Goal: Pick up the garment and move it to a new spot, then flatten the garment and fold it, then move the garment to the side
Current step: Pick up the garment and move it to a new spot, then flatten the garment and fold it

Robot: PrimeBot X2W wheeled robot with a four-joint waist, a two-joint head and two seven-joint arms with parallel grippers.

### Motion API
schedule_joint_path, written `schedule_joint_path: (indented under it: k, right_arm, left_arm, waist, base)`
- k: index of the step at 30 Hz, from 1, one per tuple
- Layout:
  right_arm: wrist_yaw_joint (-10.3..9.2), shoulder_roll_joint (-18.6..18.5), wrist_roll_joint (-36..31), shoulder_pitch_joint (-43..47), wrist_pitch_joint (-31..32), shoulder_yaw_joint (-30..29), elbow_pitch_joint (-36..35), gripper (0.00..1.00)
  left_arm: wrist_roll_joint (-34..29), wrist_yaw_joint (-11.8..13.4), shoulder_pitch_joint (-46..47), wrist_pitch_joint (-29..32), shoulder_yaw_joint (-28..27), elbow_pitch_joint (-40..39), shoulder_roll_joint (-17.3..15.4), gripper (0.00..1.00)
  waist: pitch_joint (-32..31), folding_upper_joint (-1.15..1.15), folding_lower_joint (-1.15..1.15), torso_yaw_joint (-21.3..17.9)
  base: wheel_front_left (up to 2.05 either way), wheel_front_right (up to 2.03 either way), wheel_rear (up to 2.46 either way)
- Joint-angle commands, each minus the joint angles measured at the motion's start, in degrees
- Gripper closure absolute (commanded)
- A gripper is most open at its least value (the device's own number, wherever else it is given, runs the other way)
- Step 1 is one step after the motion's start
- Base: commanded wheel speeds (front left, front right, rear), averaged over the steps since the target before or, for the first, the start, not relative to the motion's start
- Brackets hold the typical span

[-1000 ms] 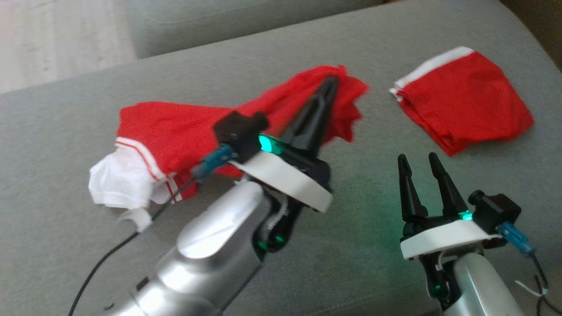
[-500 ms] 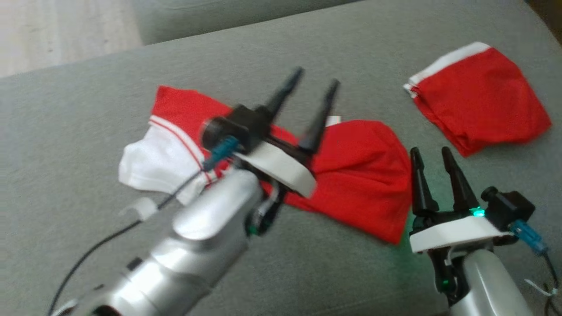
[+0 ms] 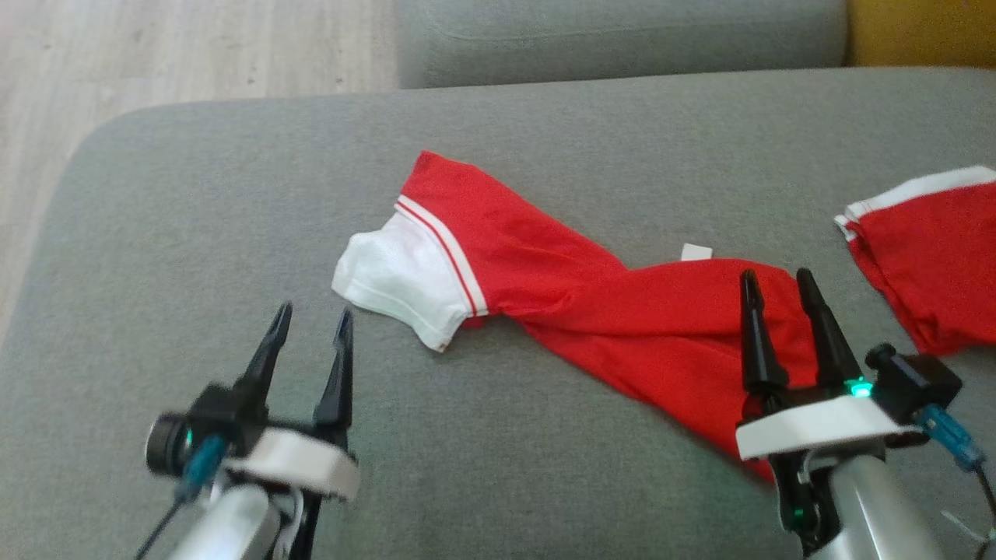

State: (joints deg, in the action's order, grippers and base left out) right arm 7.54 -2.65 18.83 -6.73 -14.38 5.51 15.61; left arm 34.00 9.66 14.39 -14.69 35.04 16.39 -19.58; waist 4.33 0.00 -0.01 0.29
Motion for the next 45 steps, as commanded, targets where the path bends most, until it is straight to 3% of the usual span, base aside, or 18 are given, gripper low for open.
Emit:
schedule_joint_path:
  k: [1,4,7,12,18,24,30,35,41,45]
  right_arm:
    - [-0.05,-0.22,-0.28,-0.65,-0.62,1.36,-1.98,0.0]
    - [-0.05,-0.22,-0.4,-0.09,-0.62,1.56,-2.02,0.0]
    - [-0.05,-0.22,-0.93,0.13,-0.62,1.9,-1.8,0.0]
    - [-0.05,-0.22,-1.3,-0.12,-0.62,2.23,-1.77,0.0]
    - [-0.05,-0.22,-1.12,-1.07,-0.62,3.03,-2.26,0.0]
    - [-0.05,-0.22,-1.27,-2.17,-0.62,2.96,-3.18,0.0]
    - [-0.05,-0.22,-1.44,-3.52,-0.62,2.4,-4.1,0.0]
    - [-0.05,-0.22,-0.98,-4.67,-0.62,3.06,-4.34,0.0]
    - [-0.05,-0.22,-0.6,-5.15,-0.62,2.94,-4.51,0.0]
    - [-0.05,-0.22,-0.37,-5.21,-0.62,2.52,-4.44,0.0]
  left_arm:
    - [-0.93,0.45,2.28,-0.3,-3.01,-2.54,-1.14,0.0]
    - [-3.97,-0.32,-1.99,-0.3,-3.87,-3.83,-0.92,0.0]
    - [-5.14,-0.62,-3.87,-0.3,-6.33,-4.51,1.33,0.0]
    - [-7.7,-2.7,-3.82,-0.3,-8.35,-4.34,4.43,0.0]
    - [-10.31,-4.53,-1.38,-0.3,-9.94,-1.93,5.55,0.0]
    - [-11.18,-5.86,4.85,0.5,-10.47,4.38,4.67,0.0]
    - [-10.53,-8.15,13.89,5.28,-10.45,12.62,4.2,0.0]
    - [-11.09,-8.19,19.92,7.14,-10.51,20.63,3.58,0.0]
    - [-11.52,-7.7,22.58,10.14,-9.84,28.11,3.41,0.0]
    - [-10.69,-9.75,23.15,12.53,-8.91,31.7,4.22,0.0]
  waist:
    - [-0.48,0.0,0.01,0.83]
    - [-0.44,0.0,0.01,1.33]
    - [-0.54,0.0,0.01,1.52]
    - [-0.3,0.0,0.01,1.28]
    - [1.85,0.0,0.01,-0.15]
    - [6.11,0.0,0.01,-1.79]
    - [10.66,0.0,0.01,-2.79]
    - [12.99,0.0,0.01,-3.81]
    - [13.85,0.0,0.01,-4.61]
    - [13.98,0.0,0.01,-4.73]
  base:
    - [0.0,0.0,0.0]
    - [0.0,0.0,0.0]
    - [0.0,0.0,0.0]
    - [0.0,0.0,0.0]
    - [0.0,0.0,0.0]
    - [0.0,0.0,0.0]
    - [0.0,0.0,0.0]
    - [0.0,0.0,0.0]
    - [0.0,0.0,0.0]
    - [0.0,0.0,0.0]
